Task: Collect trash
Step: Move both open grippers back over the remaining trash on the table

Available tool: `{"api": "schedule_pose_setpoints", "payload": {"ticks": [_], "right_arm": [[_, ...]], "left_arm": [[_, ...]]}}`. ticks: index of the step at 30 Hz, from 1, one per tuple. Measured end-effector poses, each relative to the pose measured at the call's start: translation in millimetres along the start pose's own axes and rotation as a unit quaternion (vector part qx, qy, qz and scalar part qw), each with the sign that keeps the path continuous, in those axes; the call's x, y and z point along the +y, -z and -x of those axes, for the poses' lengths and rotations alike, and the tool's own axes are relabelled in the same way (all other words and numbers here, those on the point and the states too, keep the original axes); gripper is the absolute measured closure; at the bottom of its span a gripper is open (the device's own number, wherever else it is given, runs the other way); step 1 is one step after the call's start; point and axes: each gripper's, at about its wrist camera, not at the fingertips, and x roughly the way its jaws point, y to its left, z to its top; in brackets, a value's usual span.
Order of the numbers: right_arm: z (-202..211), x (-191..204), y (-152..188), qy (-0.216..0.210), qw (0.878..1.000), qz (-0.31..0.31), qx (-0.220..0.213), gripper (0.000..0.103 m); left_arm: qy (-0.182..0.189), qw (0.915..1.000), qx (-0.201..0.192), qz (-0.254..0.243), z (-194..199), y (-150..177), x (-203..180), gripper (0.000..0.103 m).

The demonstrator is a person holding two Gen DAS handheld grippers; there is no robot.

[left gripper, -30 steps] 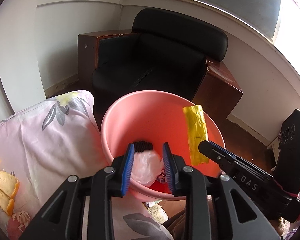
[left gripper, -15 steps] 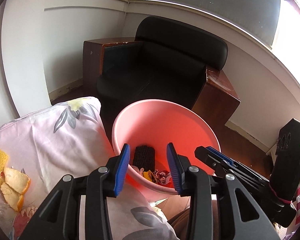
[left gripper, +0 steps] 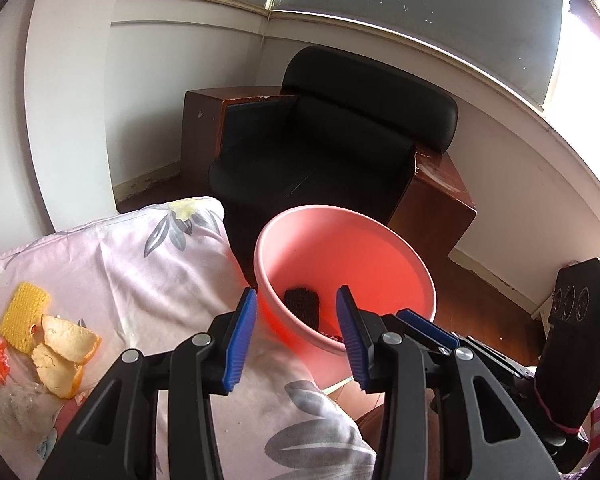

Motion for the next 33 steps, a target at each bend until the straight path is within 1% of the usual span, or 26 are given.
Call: {"api": "schedule_pose_setpoints", "payload": {"ticks": [9, 13, 22, 30, 33], "right_arm": [[-0.7, 45.3, 21.2, -0.038, 0.999, 0.030, 0.024, 0.074], [0.9, 57.2, 29.5, -0.053, 0.998, 0.027, 0.033, 0.074], [5.9, 78.1, 50.9, -0.058, 0.996, 0.043, 0.042, 0.074], [11.5, 81.6, 54.6, -0.046, 0.997, 0.041, 0.044, 0.074], [8.9, 82.4, 56.6, -0.046, 0.997, 0.038, 0.052, 0.074]], "left_arm": [[-0.024, 0.9996, -0.016, 0.007, 36.4, 10.3, 22.5, 0.062], [-0.033, 0.9992, -0.018, 0.013, 53.8, 19.1, 35.6, 0.062], [-0.056, 0.9976, -0.021, 0.035, 86.2, 42.2, 68.4, 0.062], [-0.086, 0.9947, -0.035, 0.045, 114.4, 63.2, 93.8, 0.062], [-0.098, 0.9933, -0.038, 0.050, 124.6, 72.7, 103.9, 0.062]]}}
